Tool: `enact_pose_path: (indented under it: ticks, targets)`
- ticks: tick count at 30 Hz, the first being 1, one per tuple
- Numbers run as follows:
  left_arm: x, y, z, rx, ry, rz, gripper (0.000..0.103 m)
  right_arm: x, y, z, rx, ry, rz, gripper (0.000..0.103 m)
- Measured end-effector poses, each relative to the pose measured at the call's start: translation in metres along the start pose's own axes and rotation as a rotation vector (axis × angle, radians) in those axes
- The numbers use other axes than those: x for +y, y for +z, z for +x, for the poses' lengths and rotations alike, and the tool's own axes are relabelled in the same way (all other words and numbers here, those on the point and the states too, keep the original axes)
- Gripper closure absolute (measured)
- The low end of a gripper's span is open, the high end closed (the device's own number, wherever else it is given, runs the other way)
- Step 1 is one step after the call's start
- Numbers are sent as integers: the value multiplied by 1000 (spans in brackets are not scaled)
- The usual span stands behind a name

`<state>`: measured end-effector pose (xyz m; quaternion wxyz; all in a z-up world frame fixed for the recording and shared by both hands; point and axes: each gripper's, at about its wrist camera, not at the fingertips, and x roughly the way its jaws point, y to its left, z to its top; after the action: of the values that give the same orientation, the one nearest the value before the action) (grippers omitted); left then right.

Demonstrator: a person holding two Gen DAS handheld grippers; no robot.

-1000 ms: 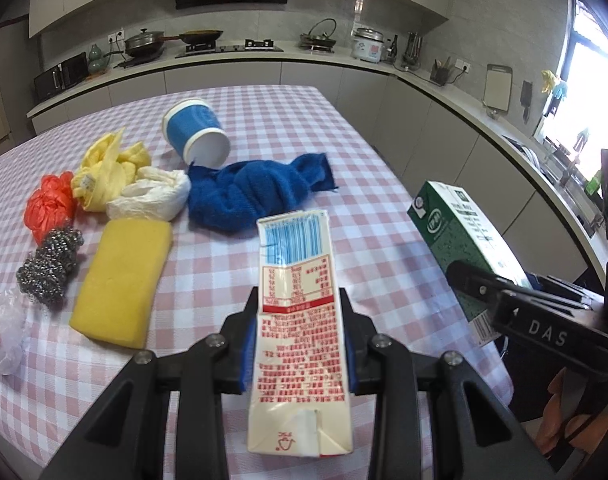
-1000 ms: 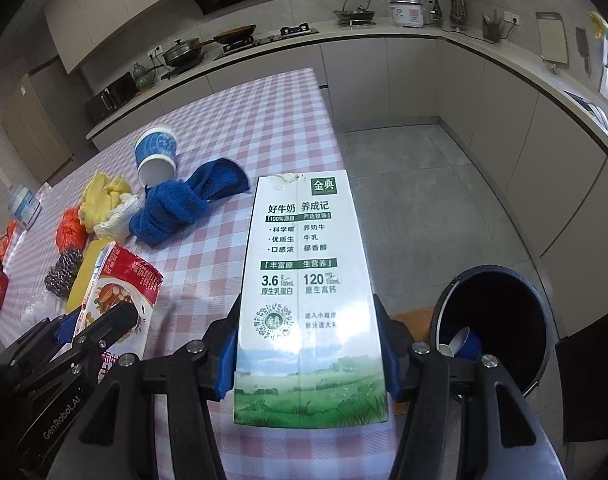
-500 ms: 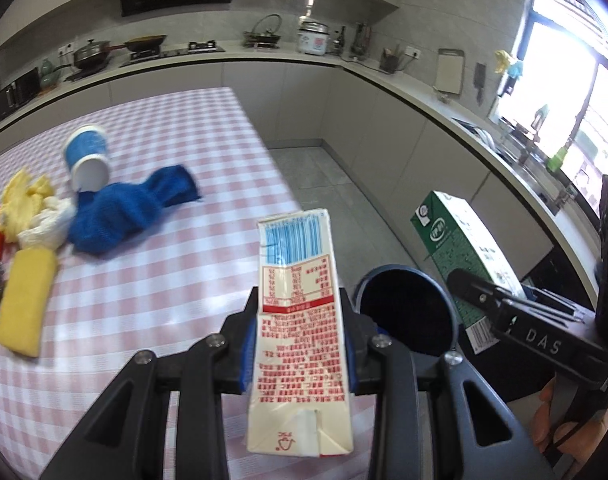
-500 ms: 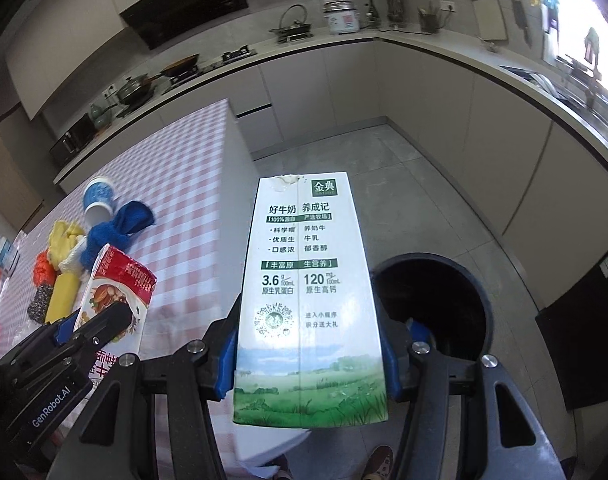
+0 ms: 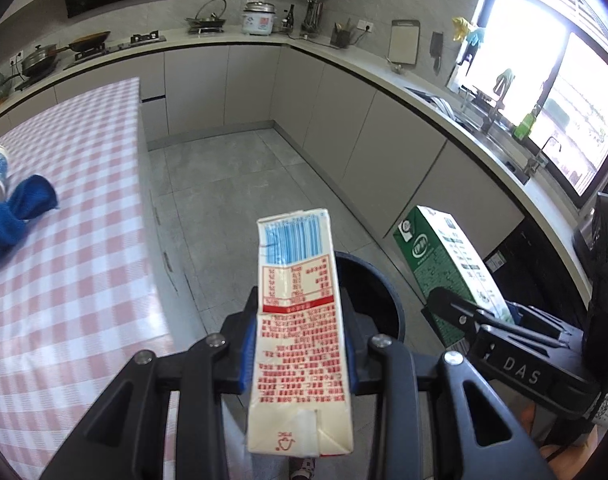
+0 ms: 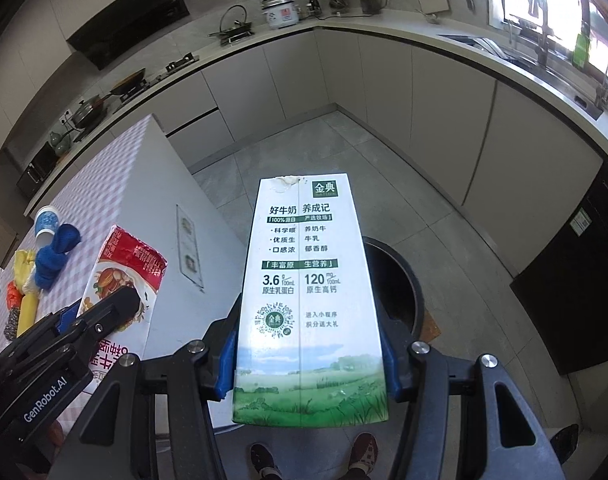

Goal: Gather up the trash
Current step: 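Carry both milk cartons with both tools over the black bin, then open both tools to drop the milk cartons into the bin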

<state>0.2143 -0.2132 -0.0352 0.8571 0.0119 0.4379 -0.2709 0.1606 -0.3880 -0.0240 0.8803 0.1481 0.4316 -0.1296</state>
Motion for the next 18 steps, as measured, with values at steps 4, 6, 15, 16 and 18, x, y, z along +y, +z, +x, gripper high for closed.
enact_pose_path:
  ticks: [4, 6, 15, 16, 18]
  targets:
    - [-10, -1, 21, 37, 9, -12, 68, -21, 0, 17, 35, 1, 15, 45]
    - [-14, -3, 33, 58, 14, -19, 68, -29, -1, 26, 50, 4, 19, 45]
    - [-33, -9, 81, 113, 52, -44, 67, -65, -3, 81, 140, 28, 11, 45]
    - [-34, -9, 84, 116, 54, -46, 67, -67, -3, 84, 145, 29, 8, 45]
    - [-37, -10, 95, 130, 62, -51, 67, -72, -2, 93, 161, 38, 1, 45]
